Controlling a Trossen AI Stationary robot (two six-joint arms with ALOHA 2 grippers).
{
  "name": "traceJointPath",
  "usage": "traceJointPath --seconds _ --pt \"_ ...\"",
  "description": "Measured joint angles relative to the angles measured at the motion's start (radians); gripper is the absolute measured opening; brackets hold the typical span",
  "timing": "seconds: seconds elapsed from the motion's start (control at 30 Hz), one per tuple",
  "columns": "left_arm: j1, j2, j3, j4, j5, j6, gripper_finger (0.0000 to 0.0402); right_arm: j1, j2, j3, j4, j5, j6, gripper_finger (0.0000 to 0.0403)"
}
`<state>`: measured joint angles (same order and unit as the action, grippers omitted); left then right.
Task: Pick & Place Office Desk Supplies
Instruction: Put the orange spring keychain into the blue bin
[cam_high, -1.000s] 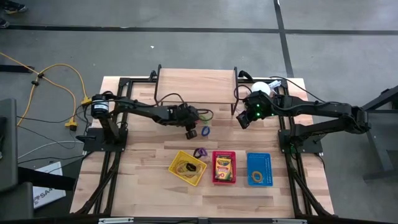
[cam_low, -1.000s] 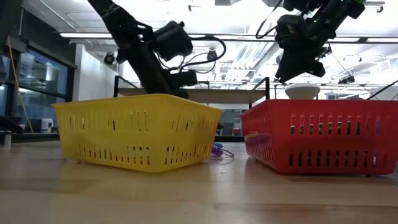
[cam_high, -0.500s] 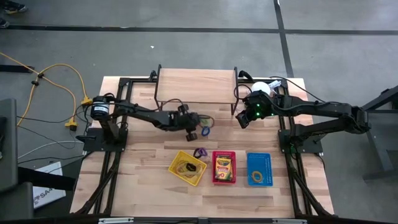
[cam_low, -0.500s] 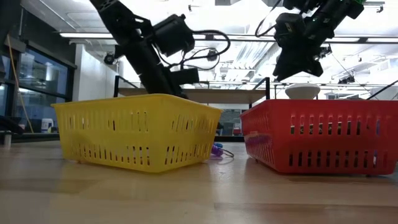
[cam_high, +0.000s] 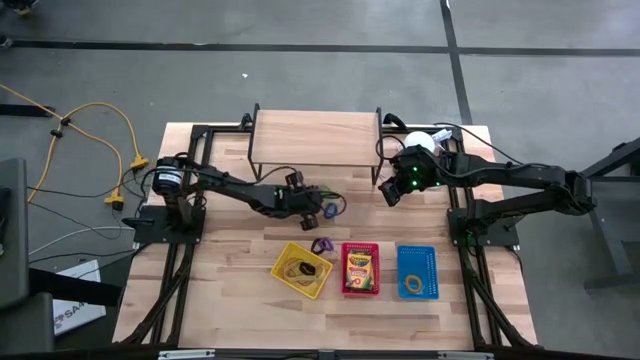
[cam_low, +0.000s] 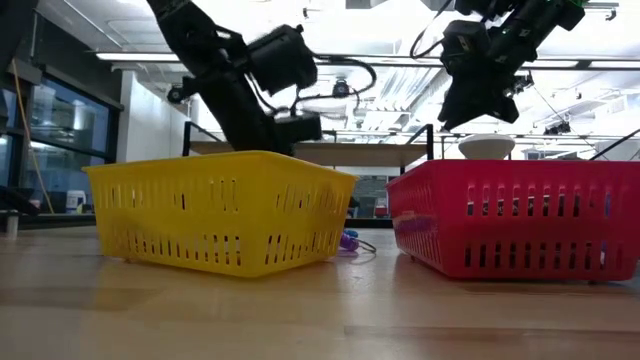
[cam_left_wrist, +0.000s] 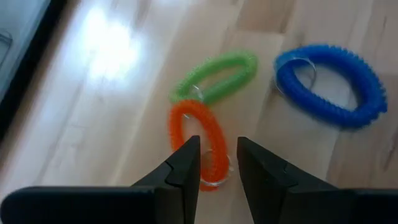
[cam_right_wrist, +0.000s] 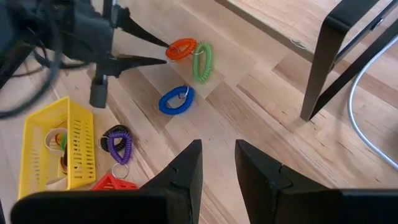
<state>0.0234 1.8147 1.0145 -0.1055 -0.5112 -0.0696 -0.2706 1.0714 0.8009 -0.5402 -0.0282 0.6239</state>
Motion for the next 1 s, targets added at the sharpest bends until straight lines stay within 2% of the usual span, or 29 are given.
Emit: traceJointPath --seconds 0.5,1.0 --pt "0.011 0.101 0.052 0.006 -0.004 -0.016 0.0099 0.000 0.000 0.000 0.044 0.000 0.000 0.0083" --pt "0.025 0.103 0.053 -0.009 0.007 -0.066 0.0098 0.000 0.000 0.000 0.059 0.000 0.000 0.0083"
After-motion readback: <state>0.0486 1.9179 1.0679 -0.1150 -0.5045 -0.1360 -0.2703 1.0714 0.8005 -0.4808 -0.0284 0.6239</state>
